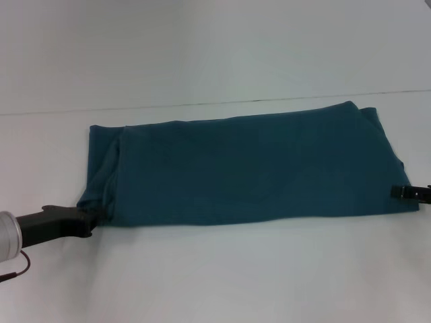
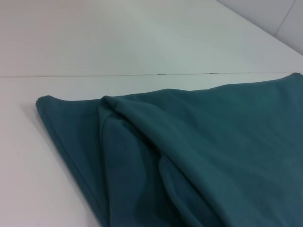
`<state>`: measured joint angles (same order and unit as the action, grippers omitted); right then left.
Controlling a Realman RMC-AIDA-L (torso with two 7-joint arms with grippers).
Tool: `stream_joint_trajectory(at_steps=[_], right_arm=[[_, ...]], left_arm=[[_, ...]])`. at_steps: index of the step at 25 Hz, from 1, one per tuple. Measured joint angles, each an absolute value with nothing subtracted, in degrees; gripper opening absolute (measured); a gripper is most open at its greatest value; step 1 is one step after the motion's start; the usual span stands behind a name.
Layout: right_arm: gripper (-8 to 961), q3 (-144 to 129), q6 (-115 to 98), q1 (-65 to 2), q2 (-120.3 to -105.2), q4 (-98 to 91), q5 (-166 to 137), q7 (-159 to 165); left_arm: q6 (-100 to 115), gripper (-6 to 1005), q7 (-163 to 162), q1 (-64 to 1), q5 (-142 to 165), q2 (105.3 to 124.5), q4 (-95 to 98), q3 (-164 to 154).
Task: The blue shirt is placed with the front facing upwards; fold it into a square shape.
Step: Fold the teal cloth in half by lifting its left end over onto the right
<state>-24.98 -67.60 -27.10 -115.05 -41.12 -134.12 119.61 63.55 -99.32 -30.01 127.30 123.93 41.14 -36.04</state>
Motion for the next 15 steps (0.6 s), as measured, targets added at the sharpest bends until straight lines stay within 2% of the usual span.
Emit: stream_joint_trajectory(at_steps=[13, 15], right_arm=[[804, -26.0, -65.64, -27.75, -115.51, -40.66, -134.12, 119.53], [778, -26.31, -65.62, -27.81, -115.55, -40.66, -134.12, 119.53]], left_arm=[[63.52, 24, -99.32, -29.97, 127.46, 123.92, 41.13, -36.04], [63.5, 26, -99.31, -29.97, 127.48, 123.93, 41.13, -36.03]])
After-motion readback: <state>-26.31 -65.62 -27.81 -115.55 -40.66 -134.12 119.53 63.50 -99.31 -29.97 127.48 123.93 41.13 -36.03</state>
